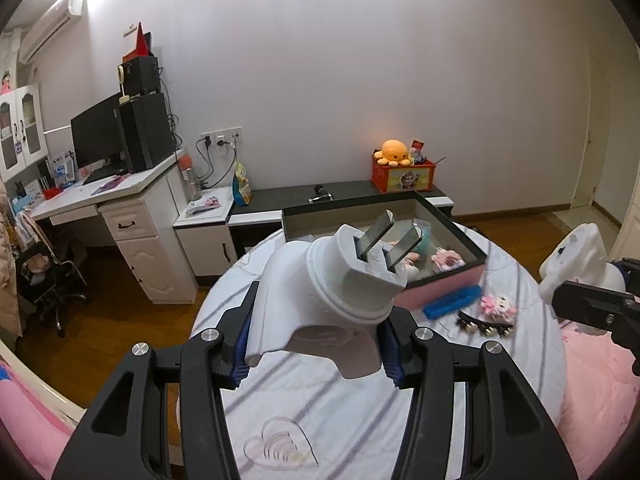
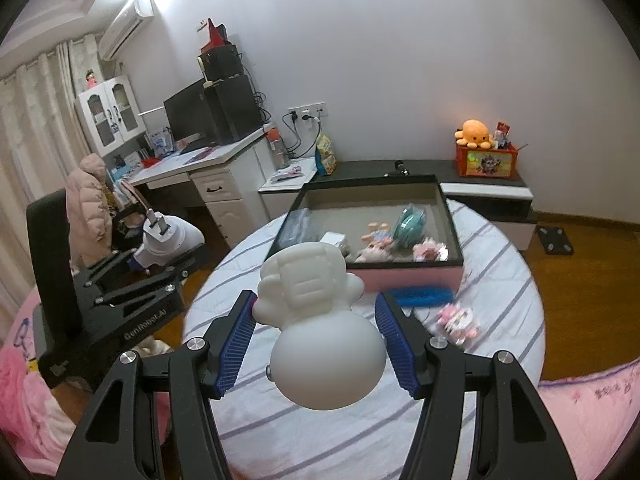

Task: Organize rigid objects
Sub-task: 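Lift and carry the plug adapter left and snowman figure right over the pink box, then lower both held items into the pink box and open both tools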

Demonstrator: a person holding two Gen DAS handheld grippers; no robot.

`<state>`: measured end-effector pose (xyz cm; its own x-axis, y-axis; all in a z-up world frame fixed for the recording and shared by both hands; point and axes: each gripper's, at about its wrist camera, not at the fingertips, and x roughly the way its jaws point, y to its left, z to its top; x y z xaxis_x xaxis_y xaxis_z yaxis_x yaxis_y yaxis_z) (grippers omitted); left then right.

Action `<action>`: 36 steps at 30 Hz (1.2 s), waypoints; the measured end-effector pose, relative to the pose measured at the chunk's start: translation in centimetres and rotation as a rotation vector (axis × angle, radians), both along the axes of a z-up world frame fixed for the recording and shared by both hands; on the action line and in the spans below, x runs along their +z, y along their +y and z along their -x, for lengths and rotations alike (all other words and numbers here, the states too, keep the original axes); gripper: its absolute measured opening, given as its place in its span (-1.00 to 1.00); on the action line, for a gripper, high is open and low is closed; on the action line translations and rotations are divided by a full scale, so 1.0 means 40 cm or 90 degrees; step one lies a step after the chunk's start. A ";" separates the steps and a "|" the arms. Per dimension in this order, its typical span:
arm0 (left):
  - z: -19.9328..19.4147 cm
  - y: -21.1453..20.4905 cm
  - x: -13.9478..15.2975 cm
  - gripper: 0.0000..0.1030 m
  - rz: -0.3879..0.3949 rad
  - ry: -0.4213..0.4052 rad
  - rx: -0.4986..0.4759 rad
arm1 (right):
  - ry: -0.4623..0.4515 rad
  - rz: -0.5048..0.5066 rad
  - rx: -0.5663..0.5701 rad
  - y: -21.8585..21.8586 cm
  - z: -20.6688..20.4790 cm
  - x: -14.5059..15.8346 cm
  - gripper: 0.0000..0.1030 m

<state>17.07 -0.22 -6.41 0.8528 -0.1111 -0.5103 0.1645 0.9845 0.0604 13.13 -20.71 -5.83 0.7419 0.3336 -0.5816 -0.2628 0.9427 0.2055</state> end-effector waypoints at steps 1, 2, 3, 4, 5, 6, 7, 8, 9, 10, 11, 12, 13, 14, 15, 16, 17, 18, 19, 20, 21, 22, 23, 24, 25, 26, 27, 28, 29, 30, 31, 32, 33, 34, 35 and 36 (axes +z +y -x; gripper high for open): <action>-0.014 -0.001 -0.002 0.01 -0.001 0.001 0.001 | 0.000 0.006 -0.002 -0.001 -0.021 0.000 0.21; -0.032 -0.003 -0.005 0.01 -0.001 0.004 0.001 | 0.002 0.003 0.000 -0.004 -0.036 -0.003 0.21; -0.054 -0.006 -0.008 0.01 0.001 0.010 -0.001 | 0.006 -0.003 0.003 -0.008 -0.054 -0.005 0.21; -0.072 -0.009 -0.009 0.01 0.002 0.014 -0.003 | 0.010 -0.009 0.008 -0.012 -0.074 -0.007 0.21; -0.091 -0.012 -0.011 0.01 0.001 0.018 -0.004 | 0.012 -0.012 0.010 -0.016 -0.097 -0.009 0.21; -0.112 -0.018 -0.014 0.01 -0.003 0.021 -0.003 | 0.012 -0.010 0.008 -0.020 -0.122 -0.012 0.21; -0.134 -0.026 -0.017 0.01 -0.008 0.024 0.000 | 0.012 -0.009 0.007 -0.022 -0.136 -0.013 0.21; -0.153 -0.032 -0.019 0.01 -0.013 0.027 0.001 | 0.015 -0.010 0.006 -0.026 -0.161 -0.017 0.21; -0.173 -0.039 -0.023 0.01 -0.016 0.031 0.000 | 0.017 -0.013 0.007 -0.029 -0.179 -0.019 0.21; -0.194 -0.046 -0.026 0.01 -0.017 0.036 -0.003 | 0.020 -0.015 0.009 -0.032 -0.198 -0.022 0.21; -0.213 -0.052 -0.030 0.01 -0.020 0.041 -0.008 | 0.022 -0.015 0.009 -0.036 -0.225 -0.027 0.21; -0.235 -0.061 -0.035 0.01 -0.025 0.045 -0.014 | 0.022 -0.014 0.008 -0.037 -0.236 -0.029 0.21; -0.251 -0.065 -0.039 0.01 -0.028 0.048 -0.015 | 0.024 -0.014 0.007 -0.039 -0.254 -0.032 0.21; -0.264 -0.069 -0.042 0.01 -0.031 0.050 -0.014 | 0.028 -0.014 0.005 -0.044 -0.281 -0.037 0.21; -0.284 -0.075 -0.046 0.01 -0.036 0.053 -0.015 | 0.030 -0.014 0.004 -0.045 -0.293 -0.040 0.21; -0.300 -0.078 -0.049 0.01 -0.038 0.056 -0.017 | 0.033 -0.013 0.002 -0.050 -0.317 -0.046 0.21; -0.316 -0.081 -0.051 0.01 -0.040 0.059 -0.019 | 0.034 -0.012 0.000 -0.052 -0.332 -0.049 0.21; -0.334 -0.084 -0.054 0.01 -0.042 0.064 -0.021 | 0.036 -0.011 -0.001 -0.055 -0.348 -0.053 0.21; -0.353 -0.087 -0.058 0.01 -0.044 0.069 -0.022 | 0.040 -0.011 -0.003 -0.057 -0.368 -0.058 0.21; -0.373 -0.088 -0.061 0.01 -0.046 0.075 -0.022 | 0.047 -0.011 -0.003 -0.059 -0.393 -0.065 0.21; -0.393 -0.090 -0.064 0.01 -0.048 0.082 -0.020 | 0.054 -0.013 -0.003 -0.060 -0.411 -0.070 0.21; -0.415 -0.092 -0.068 0.01 -0.050 0.090 -0.020 | 0.062 -0.015 -0.002 -0.061 -0.431 -0.078 0.21; -0.435 -0.094 -0.072 0.01 -0.052 0.098 -0.021 | 0.073 -0.016 0.001 -0.059 -0.457 -0.087 0.21; -0.452 -0.095 -0.075 0.01 -0.053 0.105 -0.024 | 0.083 -0.016 0.002 -0.059 -0.475 -0.095 0.22; -0.473 -0.095 -0.079 0.01 -0.050 0.116 -0.026 | 0.095 -0.017 0.004 -0.058 -0.498 -0.103 0.21; -0.493 -0.096 -0.083 0.01 -0.047 0.127 -0.028 | 0.111 -0.019 0.006 -0.058 -0.527 -0.114 0.21; -0.512 -0.096 -0.088 0.01 -0.044 0.139 -0.030 | 0.119 -0.020 0.007 -0.058 -0.542 -0.120 0.21; -0.533 -0.099 -0.094 0.01 -0.046 0.148 -0.032 | 0.131 -0.022 0.008 -0.057 -0.563 -0.128 0.21; -0.546 -0.098 -0.097 0.01 -0.049 0.153 -0.033 | 0.145 -0.024 0.013 -0.056 -0.589 -0.137 0.22; -0.564 -0.101 -0.104 0.01 -0.054 0.162 -0.035 | 0.152 -0.024 0.014 -0.058 -0.603 -0.143 0.21; -0.582 -0.105 -0.113 0.01 -0.058 0.172 -0.039 | 0.162 -0.025 0.014 -0.060 -0.622 -0.151 0.21; -0.598 -0.107 -0.121 0.01 -0.058 0.182 -0.043 | 0.173 -0.025 0.011 -0.062 -0.645 -0.160 0.21; -0.616 -0.109 -0.130 0.01 -0.056 0.196 -0.048 | 0.179 -0.025 0.008 -0.062 -0.655 -0.165 0.21; -0.634 -0.113 -0.140 0.01 -0.053 0.209 -0.053 | 0.190 -0.024 0.005 -0.064 -0.673 -0.175 0.21; -0.646 -0.116 -0.148 0.01 -0.053 0.217 -0.055 | 0.202 -0.023 0.004 -0.063 -0.687 -0.185 0.21; -0.658 -0.120 -0.155 0.01 -0.058 0.222 -0.056 | 0.217 -0.026 0.007 -0.062 -0.705 -0.199 0.21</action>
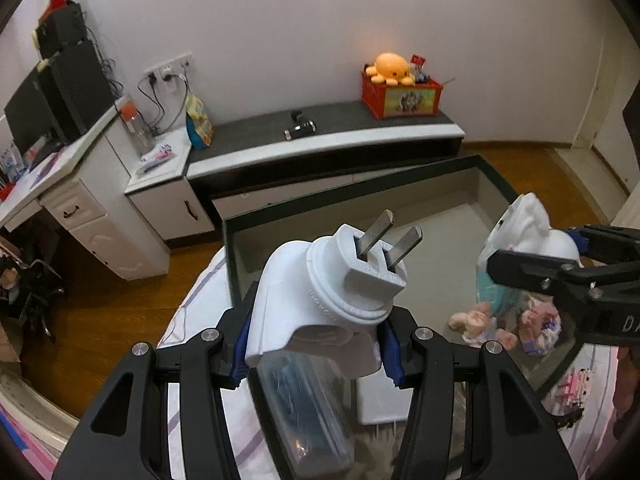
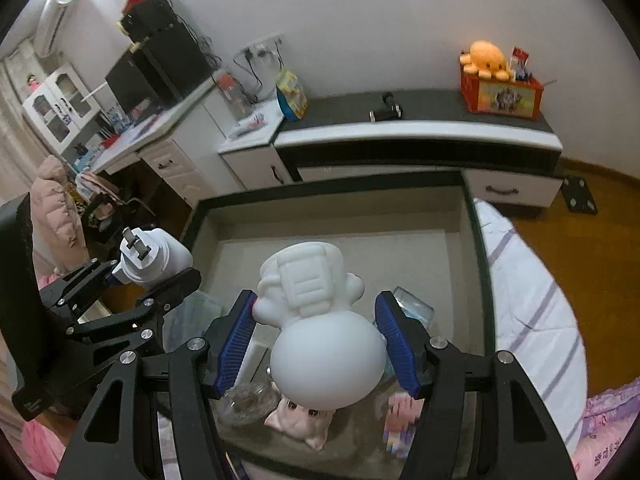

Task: Organize rigid objects
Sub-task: 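Lower both held items into the pink box and open both tools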

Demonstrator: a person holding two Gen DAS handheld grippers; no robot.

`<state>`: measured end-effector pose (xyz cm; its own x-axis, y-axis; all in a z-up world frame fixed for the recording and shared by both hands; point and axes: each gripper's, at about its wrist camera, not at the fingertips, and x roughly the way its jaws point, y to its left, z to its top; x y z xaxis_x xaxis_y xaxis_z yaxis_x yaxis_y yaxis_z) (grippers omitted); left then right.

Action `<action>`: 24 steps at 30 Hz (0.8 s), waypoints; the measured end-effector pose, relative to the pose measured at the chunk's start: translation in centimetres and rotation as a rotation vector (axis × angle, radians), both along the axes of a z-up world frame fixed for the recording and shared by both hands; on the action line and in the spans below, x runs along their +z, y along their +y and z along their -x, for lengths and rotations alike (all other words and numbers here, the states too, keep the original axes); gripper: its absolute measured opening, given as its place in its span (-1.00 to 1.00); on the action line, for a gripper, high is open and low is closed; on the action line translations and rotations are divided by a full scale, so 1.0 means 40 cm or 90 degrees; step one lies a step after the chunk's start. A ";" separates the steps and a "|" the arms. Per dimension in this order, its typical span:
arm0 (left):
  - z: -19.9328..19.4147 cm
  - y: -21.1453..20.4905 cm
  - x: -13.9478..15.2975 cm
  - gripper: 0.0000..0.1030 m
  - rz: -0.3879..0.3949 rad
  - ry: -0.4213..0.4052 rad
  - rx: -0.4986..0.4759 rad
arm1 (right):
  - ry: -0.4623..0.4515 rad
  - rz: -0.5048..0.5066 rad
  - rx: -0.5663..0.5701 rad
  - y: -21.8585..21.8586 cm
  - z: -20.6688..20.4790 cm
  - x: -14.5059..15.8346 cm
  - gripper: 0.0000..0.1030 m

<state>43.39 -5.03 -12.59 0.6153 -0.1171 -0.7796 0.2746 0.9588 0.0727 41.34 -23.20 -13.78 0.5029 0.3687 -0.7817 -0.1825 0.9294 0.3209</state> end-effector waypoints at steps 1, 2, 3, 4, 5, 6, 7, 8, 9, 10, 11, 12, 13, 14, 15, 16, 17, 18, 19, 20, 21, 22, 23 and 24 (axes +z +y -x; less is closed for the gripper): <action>-0.011 -0.007 -0.007 0.01 -0.009 0.003 -0.002 | 0.007 -0.001 0.001 0.001 -0.008 -0.007 0.21; -0.020 -0.013 -0.013 0.01 -0.016 0.006 -0.003 | 0.018 -0.002 0.003 0.004 -0.021 -0.017 0.21; -0.032 -0.018 -0.021 0.01 -0.020 0.014 -0.007 | 0.024 -0.001 0.005 0.007 -0.030 -0.024 0.21; -0.041 -0.020 -0.027 0.01 -0.018 0.021 -0.010 | 0.030 0.002 0.006 0.010 -0.038 -0.029 0.21; -0.047 -0.020 -0.030 0.01 -0.018 0.025 -0.012 | 0.034 0.005 0.006 0.012 -0.047 -0.034 0.21; -0.054 -0.021 -0.035 0.01 -0.020 0.029 -0.014 | 0.037 0.008 0.005 0.014 -0.054 -0.037 0.21; -0.060 -0.021 -0.038 0.01 -0.022 0.030 -0.014 | 0.038 0.012 0.005 0.016 -0.061 -0.038 0.21; -0.066 -0.019 -0.041 0.01 -0.025 0.032 -0.013 | 0.040 0.018 0.006 0.019 -0.067 -0.042 0.21; -0.073 -0.018 -0.046 0.01 -0.027 0.037 -0.011 | 0.042 0.023 0.007 0.019 -0.073 -0.044 0.21; -0.081 -0.017 -0.049 0.01 -0.025 0.041 -0.011 | 0.046 0.027 0.008 0.023 -0.081 -0.048 0.21; -0.085 -0.014 -0.054 0.01 -0.023 0.045 -0.012 | 0.048 0.029 0.010 0.025 -0.086 -0.051 0.21; -0.089 -0.013 -0.059 0.01 -0.022 0.051 -0.011 | 0.049 0.031 0.011 0.028 -0.092 -0.052 0.21; -0.094 -0.012 -0.064 0.01 -0.023 0.056 -0.009 | 0.052 0.035 0.011 0.031 -0.098 -0.053 0.22; -0.096 -0.012 -0.069 0.01 -0.024 0.059 -0.007 | 0.054 0.035 0.011 0.032 -0.104 -0.056 0.22; -0.100 -0.012 -0.074 0.01 -0.023 0.064 -0.005 | 0.057 0.032 0.011 0.033 -0.109 -0.057 0.22; -0.103 -0.012 -0.080 0.01 -0.022 0.068 -0.005 | 0.061 0.030 0.010 0.032 -0.113 -0.059 0.22; -0.108 -0.010 -0.085 0.01 -0.020 0.073 -0.004 | 0.065 0.025 0.008 0.030 -0.118 -0.061 0.22; -0.112 -0.010 -0.090 0.01 -0.018 0.078 -0.002 | 0.068 0.022 0.007 0.029 -0.122 -0.062 0.22; -0.113 -0.011 -0.094 0.01 -0.018 0.081 -0.001 | 0.071 0.021 0.006 0.030 -0.126 -0.064 0.22; -0.116 -0.012 -0.097 0.01 -0.019 0.083 -0.001 | 0.073 0.023 0.004 0.030 -0.129 -0.065 0.22; -0.119 -0.014 -0.100 0.01 -0.020 0.086 -0.001 | 0.073 0.025 0.001 0.026 -0.130 -0.064 0.22; -0.122 -0.016 -0.103 0.02 -0.022 0.090 0.000 | 0.074 0.025 0.000 0.027 -0.127 -0.065 0.22; -0.124 -0.015 -0.107 0.02 -0.024 0.093 0.002 | 0.078 0.019 0.000 0.026 -0.130 -0.066 0.24; -0.127 -0.016 -0.109 0.05 -0.025 0.096 0.005 | 0.082 0.010 0.001 0.025 -0.131 -0.066 0.31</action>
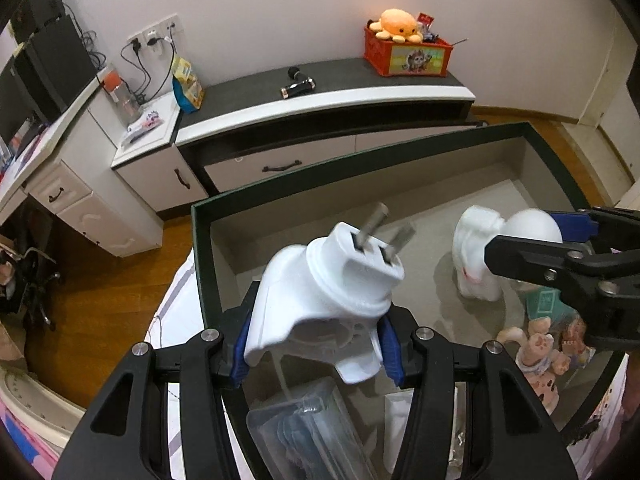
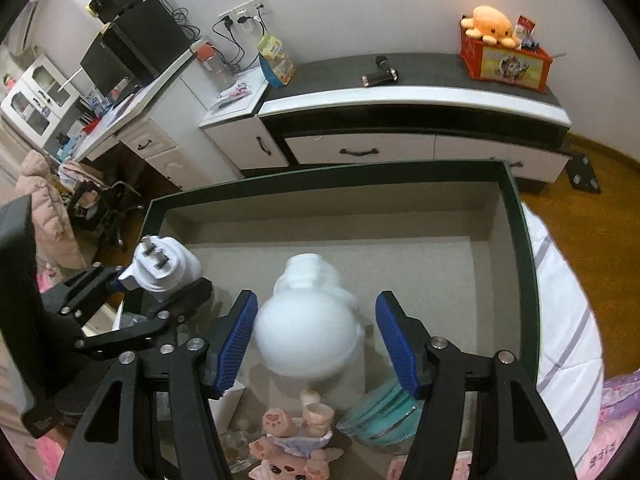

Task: Organize rigid objects
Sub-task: 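Lower both held items into the pink box and open both tools, then withdraw both tools from the box toward the items on the bed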

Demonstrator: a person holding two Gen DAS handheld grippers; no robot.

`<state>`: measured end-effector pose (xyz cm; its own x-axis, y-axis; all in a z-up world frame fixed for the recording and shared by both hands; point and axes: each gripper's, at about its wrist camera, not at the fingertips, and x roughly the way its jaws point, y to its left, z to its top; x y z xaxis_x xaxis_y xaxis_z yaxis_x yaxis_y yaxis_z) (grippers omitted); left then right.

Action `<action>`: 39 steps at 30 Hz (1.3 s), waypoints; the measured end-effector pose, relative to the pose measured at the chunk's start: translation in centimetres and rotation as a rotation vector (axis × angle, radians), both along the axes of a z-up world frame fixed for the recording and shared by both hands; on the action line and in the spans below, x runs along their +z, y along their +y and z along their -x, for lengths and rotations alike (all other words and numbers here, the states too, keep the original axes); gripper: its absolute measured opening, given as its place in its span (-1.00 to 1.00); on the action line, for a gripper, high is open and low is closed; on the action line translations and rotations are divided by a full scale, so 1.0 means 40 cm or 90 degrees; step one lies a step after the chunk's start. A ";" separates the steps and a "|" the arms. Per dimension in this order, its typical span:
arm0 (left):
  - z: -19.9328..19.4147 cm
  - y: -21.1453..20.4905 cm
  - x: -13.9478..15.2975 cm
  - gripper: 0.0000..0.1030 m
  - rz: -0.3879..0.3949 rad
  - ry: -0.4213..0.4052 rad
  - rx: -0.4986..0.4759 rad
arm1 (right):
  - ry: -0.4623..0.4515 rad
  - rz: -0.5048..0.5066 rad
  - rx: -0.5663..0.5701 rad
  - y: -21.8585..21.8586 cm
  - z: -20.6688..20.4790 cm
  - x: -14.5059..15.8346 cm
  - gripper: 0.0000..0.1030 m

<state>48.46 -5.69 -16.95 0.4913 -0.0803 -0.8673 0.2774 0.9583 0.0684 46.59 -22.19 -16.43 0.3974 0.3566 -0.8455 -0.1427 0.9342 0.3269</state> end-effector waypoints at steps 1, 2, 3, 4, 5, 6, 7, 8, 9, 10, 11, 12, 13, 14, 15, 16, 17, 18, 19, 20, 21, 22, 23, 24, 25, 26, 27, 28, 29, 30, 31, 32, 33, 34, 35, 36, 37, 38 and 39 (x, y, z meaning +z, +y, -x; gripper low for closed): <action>-0.002 0.000 -0.002 0.05 -0.001 0.002 0.003 | 0.001 -0.006 -0.001 -0.002 -0.003 0.001 0.35; -0.003 -0.002 -0.003 0.06 -0.001 0.005 0.003 | 0.002 -0.007 -0.003 -0.002 -0.004 0.001 0.36; -0.003 -0.005 -0.004 0.13 -0.003 0.010 0.003 | 0.002 -0.005 -0.002 -0.001 -0.004 0.001 0.39; -0.004 -0.008 -0.002 0.28 0.000 0.015 0.002 | 0.003 -0.002 0.000 0.001 -0.005 0.001 0.40; -0.003 -0.011 -0.001 0.36 0.004 0.018 -0.001 | 0.003 0.001 0.002 0.003 -0.003 0.002 0.40; 0.000 -0.013 0.003 0.45 0.012 0.017 -0.005 | 0.003 0.005 0.002 0.005 -0.001 0.003 0.40; 0.003 -0.014 0.006 0.48 0.016 0.015 -0.007 | 0.002 0.012 0.000 0.007 0.001 0.005 0.40; 0.006 -0.014 0.009 0.48 0.016 0.013 -0.006 | 0.000 0.016 -0.002 0.007 0.004 0.006 0.41; 0.010 -0.013 0.011 0.48 0.014 0.009 -0.004 | -0.004 0.022 -0.006 0.006 0.006 0.009 0.41; 0.014 -0.012 0.014 0.48 0.015 0.006 -0.004 | -0.006 0.025 -0.009 0.004 0.009 0.011 0.41; 0.015 -0.009 0.016 0.48 0.017 0.005 -0.004 | -0.007 0.024 -0.010 0.002 0.012 0.015 0.41; 0.018 -0.006 0.021 0.48 0.019 0.004 -0.001 | -0.008 0.022 -0.010 0.002 0.015 0.017 0.41; 0.019 -0.001 0.026 0.48 0.018 0.001 0.004 | -0.011 0.022 -0.011 0.001 0.019 0.022 0.41; 0.022 0.002 0.032 0.48 0.014 -0.004 0.011 | -0.015 0.025 -0.013 0.001 0.024 0.027 0.41; 0.026 0.006 0.039 0.48 0.011 -0.011 0.016 | -0.018 0.027 -0.015 0.002 0.030 0.032 0.41; 0.034 0.010 0.047 0.48 0.014 -0.016 0.018 | -0.021 0.027 -0.014 0.003 0.035 0.038 0.41; 0.038 0.013 0.052 0.48 0.018 -0.018 0.019 | -0.023 0.025 -0.013 0.003 0.039 0.043 0.41; 0.048 0.016 0.062 0.48 0.020 -0.023 0.018 | -0.026 0.023 -0.013 0.004 0.045 0.050 0.41; 0.054 0.020 0.068 0.48 0.020 -0.029 0.019 | -0.032 0.024 -0.013 0.005 0.052 0.058 0.41; 0.063 0.023 0.076 0.48 0.019 -0.038 0.021 | -0.043 0.028 -0.011 0.009 0.065 0.070 0.41; 0.076 0.027 0.088 0.48 0.019 -0.049 0.024 | -0.048 0.030 -0.011 0.010 0.069 0.076 0.41; 0.087 0.031 0.097 0.48 0.022 -0.056 0.025 | -0.057 0.032 -0.012 0.012 0.083 0.089 0.41; 0.101 0.035 0.107 0.48 0.027 -0.064 0.026 | -0.063 0.031 -0.012 0.013 0.094 0.096 0.41; 0.116 0.039 0.117 0.48 0.030 -0.072 0.027 | -0.070 0.029 -0.011 0.014 0.106 0.106 0.41; 0.129 0.043 0.126 0.48 0.032 -0.080 0.029 | -0.079 0.028 -0.010 0.016 0.123 0.117 0.41; 0.151 0.049 0.137 0.48 0.033 -0.093 0.034 | -0.090 0.029 -0.008 0.018 0.142 0.129 0.41; 0.170 0.053 0.146 0.48 0.033 -0.101 0.037 | -0.102 0.031 -0.008 0.021 0.165 0.141 0.41; 0.188 0.057 0.155 0.48 0.034 -0.108 0.039 | -0.107 0.032 -0.009 0.021 0.178 0.147 0.41; 0.205 0.060 0.163 0.48 0.037 -0.115 0.041 | -0.112 0.032 -0.009 0.023 0.200 0.156 0.41; 0.226 0.065 0.173 0.48 0.042 -0.123 0.042 | -0.111 0.024 -0.006 0.023 0.219 0.161 0.41; 0.250 0.070 0.184 0.48 0.048 -0.132 0.043 | -0.110 0.008 0.002 0.023 0.245 0.169 0.41; 0.274 0.075 0.194 0.49 0.054 -0.141 0.044 | -0.113 0.000 0.005 0.020 0.264 0.174 0.41; 0.306 0.079 0.207 0.51 0.060 -0.153 0.044 | -0.121 0.002 0.007 0.023 0.289 0.183 0.41; 0.328 0.082 0.215 0.52 0.062 -0.161 0.044 | -0.134 0.011 0.007 0.027 0.314 0.194 0.41; 0.353 0.083 0.225 0.52 0.062 -0.171 0.044 | -0.149 0.022 0.008 0.030 0.346 0.205 0.41; 0.381 0.083 0.234 0.53 0.063 -0.182 0.044 | -0.156 0.026 0.011 0.031 0.369 0.212 0.41; 0.399 0.086 0.240 0.53 0.063 -0.190 0.043 | -0.161 0.025 0.014 0.033 0.393 0.218 0.41; 0.428 0.087 0.249 0.54 0.066 -0.201 0.042 | -0.167 0.024 0.017 0.033 0.423 0.225 0.41; 0.447 0.086 0.254 0.55 0.070 -0.207 0.040 | -0.172 0.026 0.018 0.034 0.446 0.231 0.41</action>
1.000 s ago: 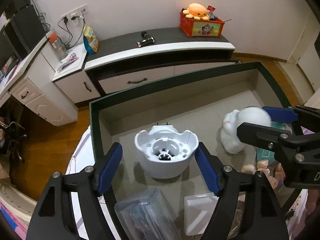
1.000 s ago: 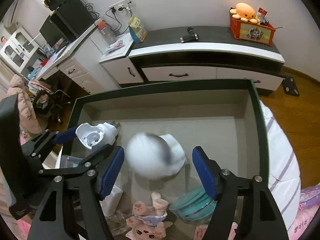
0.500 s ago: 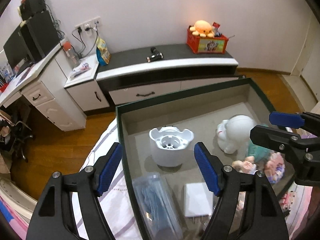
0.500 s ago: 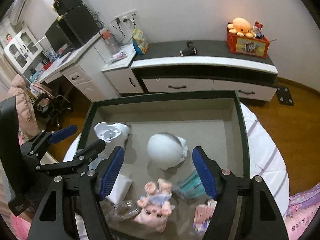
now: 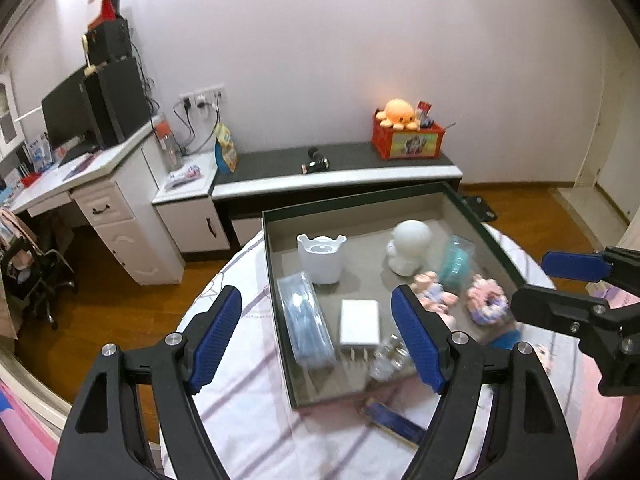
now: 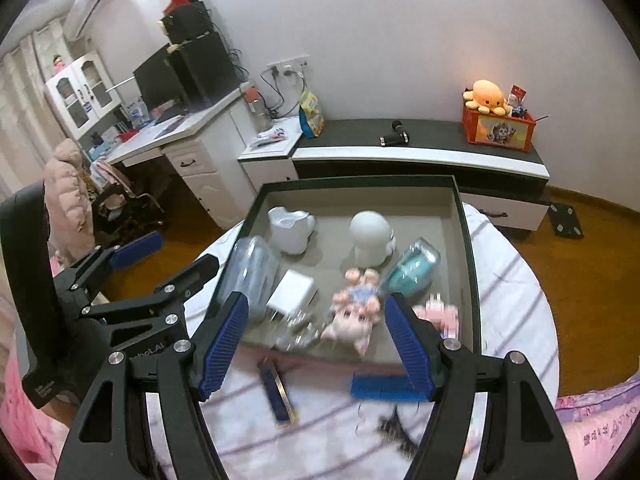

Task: Organize rigid objects
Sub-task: 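Withdraw both tools from the box toward the items on the bed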

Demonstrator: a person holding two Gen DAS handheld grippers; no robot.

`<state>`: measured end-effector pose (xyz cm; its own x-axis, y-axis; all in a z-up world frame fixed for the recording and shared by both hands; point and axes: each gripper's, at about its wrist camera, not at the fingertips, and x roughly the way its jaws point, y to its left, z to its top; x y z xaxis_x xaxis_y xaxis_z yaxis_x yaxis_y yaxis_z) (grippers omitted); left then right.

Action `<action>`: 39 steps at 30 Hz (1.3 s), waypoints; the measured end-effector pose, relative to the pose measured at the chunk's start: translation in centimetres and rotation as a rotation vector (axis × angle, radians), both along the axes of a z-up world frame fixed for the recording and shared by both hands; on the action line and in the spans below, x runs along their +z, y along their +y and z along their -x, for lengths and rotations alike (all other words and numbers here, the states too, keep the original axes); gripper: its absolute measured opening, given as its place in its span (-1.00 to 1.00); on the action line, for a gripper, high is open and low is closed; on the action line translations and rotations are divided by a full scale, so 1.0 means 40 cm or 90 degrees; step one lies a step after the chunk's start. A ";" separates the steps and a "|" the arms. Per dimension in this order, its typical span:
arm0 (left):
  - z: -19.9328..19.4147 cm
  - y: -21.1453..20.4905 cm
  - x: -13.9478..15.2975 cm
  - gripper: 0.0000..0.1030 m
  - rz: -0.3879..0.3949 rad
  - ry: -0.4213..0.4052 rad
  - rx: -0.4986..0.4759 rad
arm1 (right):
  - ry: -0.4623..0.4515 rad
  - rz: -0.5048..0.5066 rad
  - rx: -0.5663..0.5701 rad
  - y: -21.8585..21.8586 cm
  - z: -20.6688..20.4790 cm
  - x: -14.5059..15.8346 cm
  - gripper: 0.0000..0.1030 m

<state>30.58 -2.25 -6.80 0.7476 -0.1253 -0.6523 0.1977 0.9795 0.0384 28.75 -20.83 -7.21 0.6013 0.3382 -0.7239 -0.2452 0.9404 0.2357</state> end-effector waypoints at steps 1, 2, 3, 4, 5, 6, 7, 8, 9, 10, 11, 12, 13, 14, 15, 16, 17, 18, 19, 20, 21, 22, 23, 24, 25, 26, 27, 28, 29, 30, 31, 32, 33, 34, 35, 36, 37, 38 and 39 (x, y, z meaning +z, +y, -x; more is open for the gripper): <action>0.023 0.000 0.006 0.57 0.005 -0.007 -0.003 | -0.005 0.003 -0.001 -0.002 0.016 0.003 0.41; 0.042 -0.002 0.010 0.58 0.008 -0.012 -0.004 | -0.013 0.008 -0.004 -0.002 0.042 0.008 0.41; 0.071 -0.002 0.014 0.58 0.006 -0.020 -0.006 | -0.020 0.011 -0.007 -0.002 0.068 0.012 0.41; 0.089 -0.002 0.016 0.58 0.003 -0.025 -0.006 | -0.025 0.010 -0.009 -0.005 0.090 0.015 0.41; 0.108 -0.003 0.019 0.58 0.000 -0.031 -0.006 | -0.029 0.009 -0.009 -0.005 0.116 0.018 0.41; 0.132 -0.002 0.023 0.58 -0.001 -0.038 -0.005 | -0.032 0.008 -0.010 -0.006 0.135 0.020 0.41; 0.158 0.001 0.026 0.58 0.001 -0.043 -0.005 | -0.035 0.008 -0.012 -0.005 0.158 0.022 0.41; 0.179 0.004 0.027 0.58 0.005 -0.046 -0.005 | -0.038 0.008 -0.014 -0.003 0.178 0.023 0.41; 0.196 0.004 0.029 0.59 0.007 -0.048 -0.004 | -0.041 0.010 -0.017 -0.003 0.211 0.025 0.41; 0.218 0.006 0.029 0.59 0.009 -0.051 -0.002 | -0.043 0.011 -0.019 -0.003 0.226 0.027 0.41; 0.239 0.007 0.028 0.59 0.009 -0.055 0.001 | -0.047 0.012 -0.020 -0.003 0.249 0.030 0.41; 0.261 0.010 0.026 0.61 0.006 -0.059 0.006 | -0.051 0.012 -0.022 -0.003 0.267 0.033 0.41; 0.282 0.012 0.023 0.62 0.004 -0.061 0.008 | -0.056 0.013 -0.024 -0.001 0.287 0.034 0.41; 0.304 0.015 0.019 0.62 0.001 -0.062 0.008 | -0.061 0.016 -0.027 0.002 0.310 0.036 0.41; 0.320 0.017 0.016 0.63 0.001 -0.062 0.007 | -0.066 0.021 -0.030 0.006 0.332 0.036 0.41; 0.335 0.019 0.012 0.64 0.000 -0.062 0.005 | -0.068 0.023 -0.032 0.006 0.346 0.036 0.41; 0.353 0.021 0.007 0.65 -0.001 -0.063 0.004 | -0.070 0.024 -0.033 0.008 0.366 0.034 0.41; 0.370 0.024 0.002 0.65 -0.003 -0.062 0.005 | -0.070 0.024 -0.035 0.009 0.378 0.033 0.43; 0.383 0.023 -0.004 0.66 -0.004 -0.060 0.008 | -0.067 0.022 -0.036 0.013 0.396 0.028 0.49; 0.398 0.022 -0.007 0.66 -0.004 -0.058 0.007 | -0.066 0.020 -0.036 0.013 0.407 0.023 0.52; 0.410 0.022 -0.010 0.66 -0.005 -0.056 0.004 | -0.066 0.019 -0.036 0.012 0.415 0.020 0.54; 0.421 0.021 -0.011 0.66 -0.006 -0.056 0.001 | -0.066 0.019 -0.038 0.012 0.428 0.016 0.54; 0.436 0.017 -0.013 0.66 -0.009 -0.058 0.000 | -0.067 0.019 -0.041 0.010 0.437 0.014 0.54; 0.446 0.013 -0.012 0.66 -0.014 -0.060 -0.003 | -0.069 0.019 -0.043 0.009 0.448 0.013 0.54; 0.453 0.011 -0.008 0.66 -0.018 -0.064 -0.005 | -0.070 0.021 -0.046 0.007 0.454 0.014 0.54; 0.460 0.009 -0.005 0.67 -0.018 -0.069 -0.006 | -0.072 0.023 -0.049 0.005 0.457 0.017 0.54; 0.465 0.008 0.001 0.68 -0.017 -0.072 -0.007 | -0.074 0.025 -0.050 0.006 0.458 0.020 0.54; 0.468 0.007 0.004 0.71 -0.016 -0.075 -0.008 | -0.077 0.026 -0.050 0.007 0.462 0.022 0.54; 0.471 0.003 0.005 0.72 -0.015 -0.077 -0.008 | -0.079 0.027 -0.051 0.006 0.468 0.024 0.54; 0.472 0.000 0.006 0.73 -0.015 -0.078 -0.010 | -0.080 0.028 -0.052 0.005 0.474 0.023 0.54; 0.474 -0.003 0.004 0.75 -0.017 -0.078 -0.011 | -0.081 0.030 -0.053 0.003 0.476 0.024 0.54; 0.473 -0.005 0.002 0.75 -0.018 -0.076 -0.012 | -0.081 0.032 -0.055 -0.001 0.477 0.023 0.54; 0.470 -0.008 -0.002 0.76 -0.020 -0.073 -0.013 | -0.081 0.033 -0.058 -0.006 0.480 0.022 0.54; 0.468 -0.011 -0.006 0.76 -0.021 -0.069 -0.013 | -0.079 0.033 -0.063 -0.012 0.479 0.019 0.54; 0.463 -0.014 -0.010 0.77 -0.022 -0.065 -0.013 | -0.078 0.034 -0.065 -0.016 0.478 0.015 0.54; 0.458 -0.016 -0.015 0.77 -0.023 -0.060 -0.013 | -0.074 0.035 -0.068 -0.022 0.474 0.010 0.54; 0.451 -0.020 -0.022 0.77 -0.023 -0.054 -0.014 | -0.071 0.036 -0.069 -0.024 0.470 0.007 0.54; 0.445 -0.022 -0.027 0.77 -0.024 -0.050 -0.013 | -0.065 0.038 -0.070 -0.028 0.463 0.000 0.54; 0.440 -0.024 -0.031 0.77 -0.026 -0.047 -0.012 | -0.058 0.040 -0.071 -0.033 0.456 -0.009 0.54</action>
<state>12.98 -3.22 -8.02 0.7914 -0.1152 -0.6004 0.2120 0.9729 0.0927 10.52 -22.15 -7.57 0.6967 0.2212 -0.6824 -0.1563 0.9752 0.1566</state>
